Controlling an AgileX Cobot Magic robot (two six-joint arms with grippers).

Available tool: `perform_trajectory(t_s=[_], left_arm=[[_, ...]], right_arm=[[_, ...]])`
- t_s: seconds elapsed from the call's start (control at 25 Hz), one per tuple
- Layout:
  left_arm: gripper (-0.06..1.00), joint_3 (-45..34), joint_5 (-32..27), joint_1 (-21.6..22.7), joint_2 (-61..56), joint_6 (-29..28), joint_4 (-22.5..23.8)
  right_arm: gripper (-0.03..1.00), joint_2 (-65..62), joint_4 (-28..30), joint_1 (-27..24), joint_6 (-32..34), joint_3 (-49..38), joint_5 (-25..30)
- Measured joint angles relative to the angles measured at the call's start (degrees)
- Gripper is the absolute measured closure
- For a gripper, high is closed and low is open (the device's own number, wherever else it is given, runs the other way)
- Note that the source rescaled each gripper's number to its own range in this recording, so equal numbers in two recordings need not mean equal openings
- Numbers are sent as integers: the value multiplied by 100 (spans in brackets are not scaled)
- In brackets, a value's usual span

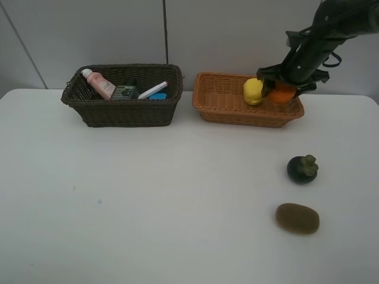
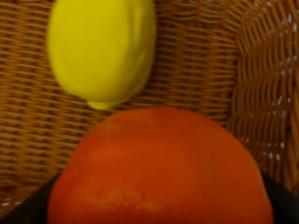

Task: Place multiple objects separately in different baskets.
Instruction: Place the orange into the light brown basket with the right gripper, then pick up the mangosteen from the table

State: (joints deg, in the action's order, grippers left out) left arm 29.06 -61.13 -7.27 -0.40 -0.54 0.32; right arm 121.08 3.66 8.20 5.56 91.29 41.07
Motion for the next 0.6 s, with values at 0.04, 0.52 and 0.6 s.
perform_trajectory(t_s=[0.04,0.52,0.6], left_arm=[[-6,0,0,0,0,0,0],[-6,0,0,0,0,0,0],[-6,0,0,0,0,0,0]], right_arm=[[24,60,6,-68,6,0,0],[-2,-87,-37,-171,10,32,818],[-3,-235,-79,-171,10,32,1274]])
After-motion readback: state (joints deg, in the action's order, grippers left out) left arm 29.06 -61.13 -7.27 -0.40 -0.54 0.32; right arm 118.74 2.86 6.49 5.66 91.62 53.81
